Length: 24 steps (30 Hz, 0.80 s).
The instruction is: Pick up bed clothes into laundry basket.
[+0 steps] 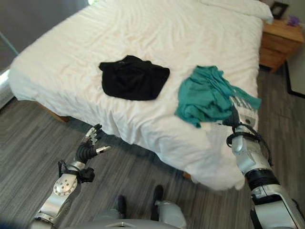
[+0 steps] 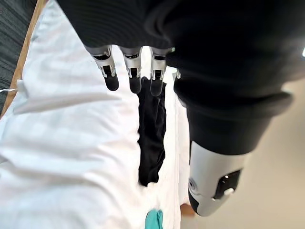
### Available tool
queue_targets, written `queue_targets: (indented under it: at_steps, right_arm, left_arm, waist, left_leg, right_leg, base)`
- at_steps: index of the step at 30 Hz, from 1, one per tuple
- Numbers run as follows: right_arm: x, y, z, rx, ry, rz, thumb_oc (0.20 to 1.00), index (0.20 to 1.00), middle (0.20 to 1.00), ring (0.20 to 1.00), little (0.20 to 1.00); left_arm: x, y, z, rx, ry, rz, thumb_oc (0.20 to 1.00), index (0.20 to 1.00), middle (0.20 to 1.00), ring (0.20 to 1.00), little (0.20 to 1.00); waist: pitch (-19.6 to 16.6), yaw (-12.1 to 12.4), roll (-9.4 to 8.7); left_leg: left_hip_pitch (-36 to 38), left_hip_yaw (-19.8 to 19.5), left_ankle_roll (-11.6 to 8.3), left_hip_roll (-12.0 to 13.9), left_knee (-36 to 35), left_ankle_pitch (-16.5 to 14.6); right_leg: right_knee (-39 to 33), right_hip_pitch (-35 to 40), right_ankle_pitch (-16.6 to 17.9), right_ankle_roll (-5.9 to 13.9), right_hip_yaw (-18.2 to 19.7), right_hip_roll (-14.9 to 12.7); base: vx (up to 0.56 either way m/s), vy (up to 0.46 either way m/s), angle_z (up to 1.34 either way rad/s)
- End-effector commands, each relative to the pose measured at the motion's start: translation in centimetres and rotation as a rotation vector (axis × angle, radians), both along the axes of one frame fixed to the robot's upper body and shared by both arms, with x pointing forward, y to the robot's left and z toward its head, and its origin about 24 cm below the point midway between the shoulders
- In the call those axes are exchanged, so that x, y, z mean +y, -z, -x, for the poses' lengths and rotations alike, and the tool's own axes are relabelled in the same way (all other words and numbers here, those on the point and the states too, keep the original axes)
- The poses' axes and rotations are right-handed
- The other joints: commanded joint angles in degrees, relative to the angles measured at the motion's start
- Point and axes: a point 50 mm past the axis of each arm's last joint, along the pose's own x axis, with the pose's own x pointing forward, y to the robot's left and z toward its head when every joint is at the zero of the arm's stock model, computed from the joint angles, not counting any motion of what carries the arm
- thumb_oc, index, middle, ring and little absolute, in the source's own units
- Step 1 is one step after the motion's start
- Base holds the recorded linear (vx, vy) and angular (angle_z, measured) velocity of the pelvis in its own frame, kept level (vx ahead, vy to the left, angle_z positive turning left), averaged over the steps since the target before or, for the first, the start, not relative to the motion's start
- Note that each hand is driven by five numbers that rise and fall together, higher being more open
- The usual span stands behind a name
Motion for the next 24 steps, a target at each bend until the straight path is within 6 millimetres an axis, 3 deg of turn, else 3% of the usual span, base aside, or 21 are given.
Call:
queue_targets:
  at_steps: [1,4,6,7,8,9,10,12,14,16,17,18,19,22,23,24]
  right_arm:
    - [1.0,-3.0,-1.8,-0.105,-0.060,-0.006,1.000,1.000,1.000,1.000,1.000]
    - [0.8,-2.1,-2.3,-0.028,-0.059,0.003,1.000,1.000,1.000,1.000,1.000]
    - [0.1,-0.2,-2.4,0.074,-0.004,0.009,1.000,1.000,1.000,1.000,1.000]
    - [0.2,-0.2,-2.5,0.074,-0.008,0.010,1.000,1.000,1.000,1.000,1.000]
    - [0.1,0.8,-2.3,0.120,0.011,0.012,1.000,1.000,1.000,1.000,1.000]
    - [0.7,2.8,-2.3,0.207,0.014,0.033,1.000,1.000,1.000,1.000,1.000]
    - [0.8,2.7,-2.4,0.206,0.012,0.034,1.000,1.000,1.000,1.000,1.000]
    - [1.2,5.0,-1.8,0.294,0.030,0.049,1.000,1.000,1.000,1.000,1.000]
    - [1.0,6.0,-1.3,0.318,0.072,0.017,1.000,1.000,1.000,1.000,1.000]
    - [0.4,7.0,-0.3,0.324,0.111,-0.013,1.000,1.000,1.000,1.000,1.000]
    - [0.7,7.2,0.0,0.306,0.102,-0.041,0.915,0.915,0.915,0.915,0.915]
    - [0.7,7.2,0.0,0.307,0.103,-0.043,0.708,0.708,0.708,0.708,0.708]
    - [1.1,8.3,0.8,0.340,0.092,-0.059,0.200,0.200,0.200,0.200,0.200]
    - [1.6,11.4,3.7,0.402,0.110,-0.154,0.200,0.200,0.200,0.200,0.200]
    - [1.9,12.8,5.1,0.436,0.135,-0.232,0.200,0.200,0.200,0.200,0.200]
    - [1.9,12.8,5.1,0.435,0.136,-0.235,0.200,0.200,0.200,0.200,0.200]
  left_arm:
    - [0.1,-2.9,-1.2,-0.146,0.004,0.085,1.000,1.000,1.000,1.000,1.000]
    - [0.3,-2.7,-1.3,-0.142,-0.012,0.108,1.000,1.000,1.000,1.000,1.000]
    - [0.7,-2.3,-1.2,-0.125,-0.026,0.106,1.000,1.000,1.000,1.000,1.000]
    - [0.7,-2.3,-1.1,-0.125,-0.030,0.107,1.000,1.000,1.000,1.000,1.000]
    - [0.9,-2.1,-1.0,-0.114,-0.041,0.105,1.000,1.000,1.000,1.000,1.000]
    - [1.3,-1.8,-0.7,-0.101,-0.057,0.092,1.000,1.000,1.000,1.000,1.000]
    - [1.3,-1.8,-0.7,-0.102,-0.059,0.092,1.000,1.000,1.000,1.000,1.000]
    - [1.7,-1.7,-0.6,-0.109,-0.083,0.078,1.000,1.000,1.000,1.000,1.000]
    - [1.9,-2.5,-1.0,-0.151,-0.097,0.077,1.000,1.000,1.000,1.000,1.000]
    - [2.3,-4.1,-1.4,-0.229,-0.097,0.022,1.000,1.000,1.000,1.000,1.000]
    - [2.7,-4.8,-1.6,-0.264,-0.115,-0.007,1.000,1.000,1.000,1.000,1.000]
    - [2.7,-4.8,-1.6,-0.264,-0.114,-0.010,1.000,1.000,1.000,1.000,1.000]
    - [2.8,-5.6,-1.9,-0.299,-0.119,-0.022,1.000,1.000,1.000,1.000,1.000]
    - [2.9,-8.1,-3.4,-0.416,-0.154,-0.109,1.000,1.000,1.000,1.000,1.000]
    - [2.5,-9.8,-4.4,-0.497,-0.154,-0.201,1.000,1.000,1.000,1.000,1.000]
    - [2.5,-9.8,-4.5,-0.498,-0.154,-0.205,1.000,1.000,1.000,1.000,1.000]
  waist:
    - [0.68,1.70,-2.66]
    - [4.36,4.29,-3.12]
    - [4.69,5.66,-2.47]
    - [4.61,5.66,-2.52]
    - [4.46,6.08,-1.95]
    - [3.70,7.18,-0.34]
    - [3.69,7.16,-0.42]
    - [3.62,8.81,1.46]
    - [4.13,9.49,2.59]
    - [3.49,8.94,3.92]
    - [3.29,8.62,3.85]
    - [3.28,8.78,3.74]
    - [3.02,8.32,3.53]
    - [2.21,6.24,2.54]
    - [1.64,4.47,1.83]
    - [1.61,4.70,1.67]
  left_leg:
    - [-2.61,-1.82,-6.89,0.23,15.96,-1.87]
    - [-12.67,-2.95,-10.40,1.77,32.17,5.40]
    - [-16.63,-2.12,-9.30,4.64,27.17,5.86]
    - [-16.24,-1.82,-9.31,4.59,26.63,5.92]
    - [-16.29,-2.23,-8.70,4.79,22.48,5.29]
    - [-14.14,-4.18,-7.88,4.17,9.44,5.25]
    - [-13.86,-3.99,-7.79,4.03,8.55,5.96]
    - [-14.44,-10.80,-8.02,2.57,0.33,8.50]
    - [-17.76,-14.11,-8.87,1.87,-0.85,10.23]
    - [-18.50,-11.92,-8.80,2.31,-0.85,9.98]
    - [-18.04,-11.88,-8.74,2.02,-0.85,9.89]
    - [-17.95,-11.74,-8.73,2.00,-0.85,9.82]
    - [-17.50,-11.28,-8.59,1.74,-0.85,9.54]
    - [-15.86,-9.19,-8.04,1.24,-0.85,8.21]
    - [-15.23,-8.20,-7.58,1.14,-0.85,7.42]
    - [-15.22,-8.07,-7.53,1.06,-0.85,7.36]
  right_leg:
    - [-8.10,1.97,5.28,5.97,-1.12,-7.58]
    - [-8.10,5.83,2.89,3.53,-1.93,-7.85]
    - [-8.10,6.40,1.46,4.41,-1.58,-7.95]
    - [-8.10,6.37,1.41,4.44,-1.36,-8.00]
    - [-8.10,6.27,1.00,4.93,-0.94,-7.67]
    - [-8.10,6.43,-0.52,5.97,0.84,-6.73]
    - [-8.10,6.24,-0.28,5.98,0.94,-6.82]
    - [-8.10,6.81,-1.73,6.19,4.05,-5.52]
    - [-8.10,6.94,-2.31,6.05,5.94,-5.11]
    - [-8.10,7.98,-3.61,6.46,7.21,-4.93]
    - [-8.10,8.03,-3.82,6.53,8.10,-4.96]
    - [-8.10,8.05,-3.86,6.55,8.22,-5.01]
    - [-8.10,8.31,-3.95,6.59,8.80,-5.20]
    - [-8.10,8.08,-3.41,7.48,9.94,-6.59]
    - [-8.10,7.66,-2.75,8.15,10.31,-7.42]
    - [-8.10,7.60,-2.78,8.21,10.40,-7.52]
  base:
    - [0.16,-0.193,0.29]
    - [0.13,-0.195,0.18]
    - [0.22,-0.038,0.14]
    - [0.19,0.072,0.18]
    - [0.34,0.159,0.10]
    - [0.32,0.162,-0.07]
    - [0.33,0.173,-0.21]
    - [0.24,0.114,-0.45]
    - [0.19,0.113,-0.58]
    - [0.26,0.178,-0.85]
    - [0.20,0.147,-0.64]
    - [0.14,0.091,-0.47]
    - [0.14,0.069,-0.64]
    - [0.19,0.121,-0.35]
    - [0.13,0.103,-0.19]
    - [0.10,0.106,-0.29]
